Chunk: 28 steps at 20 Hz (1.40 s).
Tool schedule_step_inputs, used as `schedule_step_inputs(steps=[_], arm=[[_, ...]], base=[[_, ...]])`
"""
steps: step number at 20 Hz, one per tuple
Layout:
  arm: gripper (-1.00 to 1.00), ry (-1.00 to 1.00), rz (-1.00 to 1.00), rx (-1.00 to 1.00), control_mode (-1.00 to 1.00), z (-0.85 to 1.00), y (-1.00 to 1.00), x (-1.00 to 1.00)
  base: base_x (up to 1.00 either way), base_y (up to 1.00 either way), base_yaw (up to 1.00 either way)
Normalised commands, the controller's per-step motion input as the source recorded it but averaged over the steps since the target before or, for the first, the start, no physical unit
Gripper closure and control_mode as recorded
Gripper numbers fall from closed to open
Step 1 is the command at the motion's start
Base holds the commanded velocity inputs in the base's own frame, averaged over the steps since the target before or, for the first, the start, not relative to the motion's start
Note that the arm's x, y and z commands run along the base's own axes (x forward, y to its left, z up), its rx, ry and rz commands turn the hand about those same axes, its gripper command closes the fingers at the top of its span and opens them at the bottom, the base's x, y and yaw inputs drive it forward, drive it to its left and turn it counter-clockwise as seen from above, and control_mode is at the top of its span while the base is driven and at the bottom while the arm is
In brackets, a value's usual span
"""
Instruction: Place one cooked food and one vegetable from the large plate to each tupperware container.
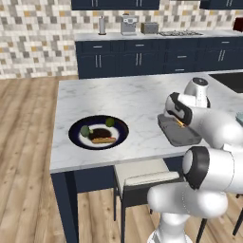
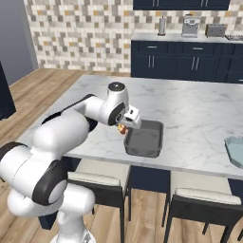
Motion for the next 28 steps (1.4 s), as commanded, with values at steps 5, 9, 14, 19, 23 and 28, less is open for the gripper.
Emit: schedule_step_inputs(steps=[5, 9, 14, 19, 23, 28], arm=[[1.0, 0.11, 0.0, 0.0, -1.0, -0.4, -0.35, 0.0], [1.0, 0.06, 0.0, 0.0, -1.0, -0.3, -0.07, 0.15], [1.0, 0.04, 0.01, 0.02, -1.0, -0.34, -0.08, 0.33], [1.0, 0.0, 0.03, 0.03, -1.0, -0.39, -0.08, 0.28], [1.0, 0.0, 0.06, 0.02, -1.0, -0.36, -0.09, 0.43], [1.0, 0.04, 0.05, 0.02, -1.0, -0.43, -0.13, 0.41]], base=[[0.0, 0.0, 0.0], [0.0, 0.0, 0.0], [0.0, 0.0, 0.0], [0.0, 0.0, 0.0], [0.0, 0.0, 0.0], [0.0, 0.0, 0.0]])
